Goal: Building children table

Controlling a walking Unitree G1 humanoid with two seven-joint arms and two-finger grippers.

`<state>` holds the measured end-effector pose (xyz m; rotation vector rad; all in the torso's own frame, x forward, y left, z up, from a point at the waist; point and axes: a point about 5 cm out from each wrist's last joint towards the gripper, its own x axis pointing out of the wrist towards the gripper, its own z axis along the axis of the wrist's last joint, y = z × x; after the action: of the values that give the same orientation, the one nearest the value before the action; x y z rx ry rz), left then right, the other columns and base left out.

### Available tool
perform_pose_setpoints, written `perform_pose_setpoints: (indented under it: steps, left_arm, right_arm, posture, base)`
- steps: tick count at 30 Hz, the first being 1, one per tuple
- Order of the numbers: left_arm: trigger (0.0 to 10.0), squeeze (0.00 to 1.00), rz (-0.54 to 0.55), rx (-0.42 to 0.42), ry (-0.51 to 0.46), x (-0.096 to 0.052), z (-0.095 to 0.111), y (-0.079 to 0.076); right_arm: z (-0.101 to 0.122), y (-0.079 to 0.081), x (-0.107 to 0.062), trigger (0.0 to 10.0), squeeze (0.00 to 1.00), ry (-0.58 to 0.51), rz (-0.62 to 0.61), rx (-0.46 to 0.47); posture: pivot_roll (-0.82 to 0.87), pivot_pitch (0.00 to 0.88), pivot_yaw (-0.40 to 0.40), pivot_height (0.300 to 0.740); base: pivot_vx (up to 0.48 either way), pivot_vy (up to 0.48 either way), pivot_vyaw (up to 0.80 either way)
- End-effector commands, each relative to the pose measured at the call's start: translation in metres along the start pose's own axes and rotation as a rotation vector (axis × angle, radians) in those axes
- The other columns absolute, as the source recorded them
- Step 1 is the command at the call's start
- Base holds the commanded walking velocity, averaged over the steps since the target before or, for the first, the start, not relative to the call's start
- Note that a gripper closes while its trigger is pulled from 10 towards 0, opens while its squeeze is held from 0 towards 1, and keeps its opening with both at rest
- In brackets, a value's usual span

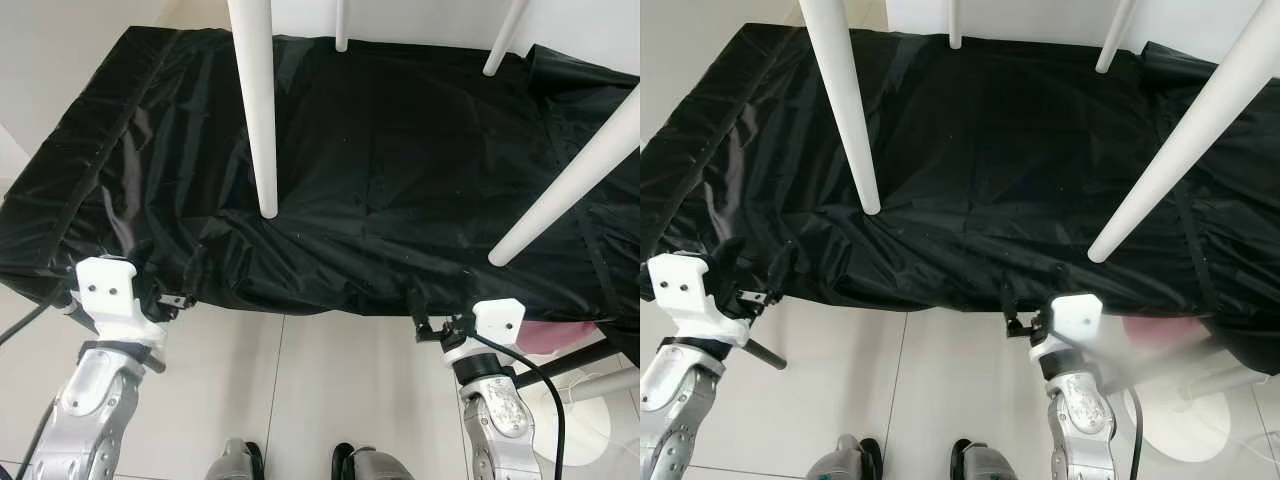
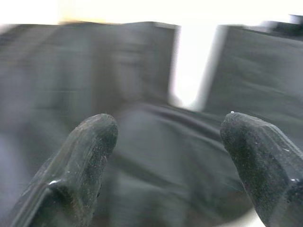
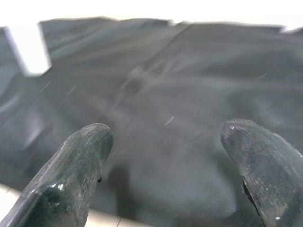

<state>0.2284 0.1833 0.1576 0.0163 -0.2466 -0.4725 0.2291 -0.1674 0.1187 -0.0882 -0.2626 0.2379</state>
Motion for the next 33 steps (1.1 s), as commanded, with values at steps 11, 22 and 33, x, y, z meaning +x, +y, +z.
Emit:
perform_pose_setpoints:
  steps: [11,22,33]
  left_arm:
    - [10.0,0.0,-0.222,0.119,0.178,-0.035,-0.051,-0.023]
    - [10.0,0.0,-0.236,0.087,0.457,-0.072,-0.125,-0.026]
    - [10.0,0.0,-0.075,0.06,0.664,-0.078,-0.174,-0.032]
  right_arm:
    - [-0.036,0.028,-0.031,10.0,0.0,0.139,0.379,-0.096]
    - [-0.09,0.017,-0.046,10.0,0.0,0.363,0.414,-0.101]
    - [-0.142,0.006,-0.066,10.0,0.0,0.681,0.181,-0.002]
  posture:
    - [-0.01,0.159,-0.006,0.74]
    - [0.0,0.127,-0.022,0.74]
    - [0.02,0.092,-0.048,0.74]
  base:
    - [0.0,0.0,0.0]
    - [0.0,0.0,0.0]
    - [0.0,0.0,0.0]
